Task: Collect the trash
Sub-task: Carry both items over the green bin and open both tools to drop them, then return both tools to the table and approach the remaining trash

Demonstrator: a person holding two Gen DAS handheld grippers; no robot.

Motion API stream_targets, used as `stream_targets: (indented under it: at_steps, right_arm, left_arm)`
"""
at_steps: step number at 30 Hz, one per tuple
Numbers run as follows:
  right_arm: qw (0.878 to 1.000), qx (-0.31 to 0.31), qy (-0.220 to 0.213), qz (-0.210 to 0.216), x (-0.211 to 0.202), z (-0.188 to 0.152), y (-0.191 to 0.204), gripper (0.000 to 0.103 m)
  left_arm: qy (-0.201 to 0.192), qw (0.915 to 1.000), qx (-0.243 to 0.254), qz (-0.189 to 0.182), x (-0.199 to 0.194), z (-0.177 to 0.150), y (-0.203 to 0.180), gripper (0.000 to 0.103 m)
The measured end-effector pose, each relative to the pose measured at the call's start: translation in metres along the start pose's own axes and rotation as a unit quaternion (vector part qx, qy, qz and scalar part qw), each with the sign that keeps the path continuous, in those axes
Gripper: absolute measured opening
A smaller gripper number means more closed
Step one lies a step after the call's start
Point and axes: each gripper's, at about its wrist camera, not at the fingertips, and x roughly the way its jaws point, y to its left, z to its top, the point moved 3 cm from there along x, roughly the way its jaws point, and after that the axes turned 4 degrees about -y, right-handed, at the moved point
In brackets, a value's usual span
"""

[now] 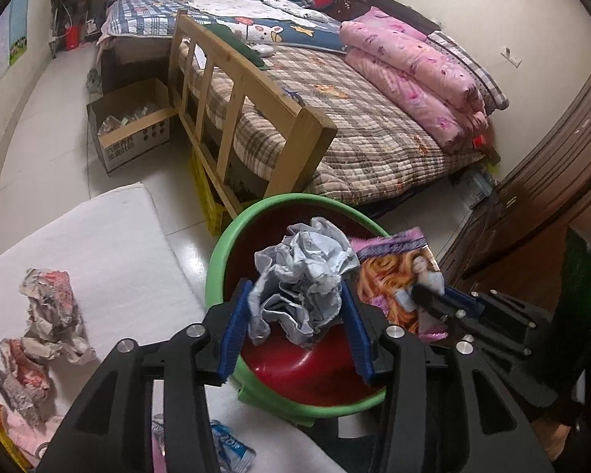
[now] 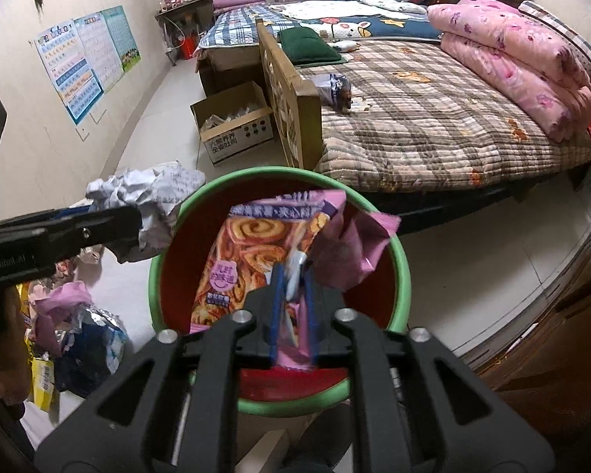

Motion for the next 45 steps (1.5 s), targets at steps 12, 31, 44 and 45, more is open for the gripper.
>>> stream_targets:
  at_steps: [12, 31, 44, 45]
  right_arm:
    - [1.0, 0.011, -0.016, -0.005, -0.017, -0.005, 0.007, 0.098]
    - [0.998, -0.009, -0.028, 0.05, -0.094, -0.025, 0.125, 0.098]
    - [0.99, -0.102, -0.016, 0.093, -0.099, -0.064, 0.236, 0.098]
    - [0.99, -0.103, -0.016, 0.091, -0.099, -0.064, 0.238, 0.098]
  left_arm:
    - [-0.056, 0.9979, -0.013, 0.031, -0.033, 0.004, 0.015, 0.095]
    - [-0.125, 0.9752, -0.062, 0.172, -0.213, -0.084, 0.102, 0.095]
    - [-0.086, 0.9554, -0.167, 0.228, -0.302, -0.202, 0.206, 0.095]
    - [-0.088, 0.9544, -0.176, 0.224, -0.305, -0.208, 0.212, 0.095]
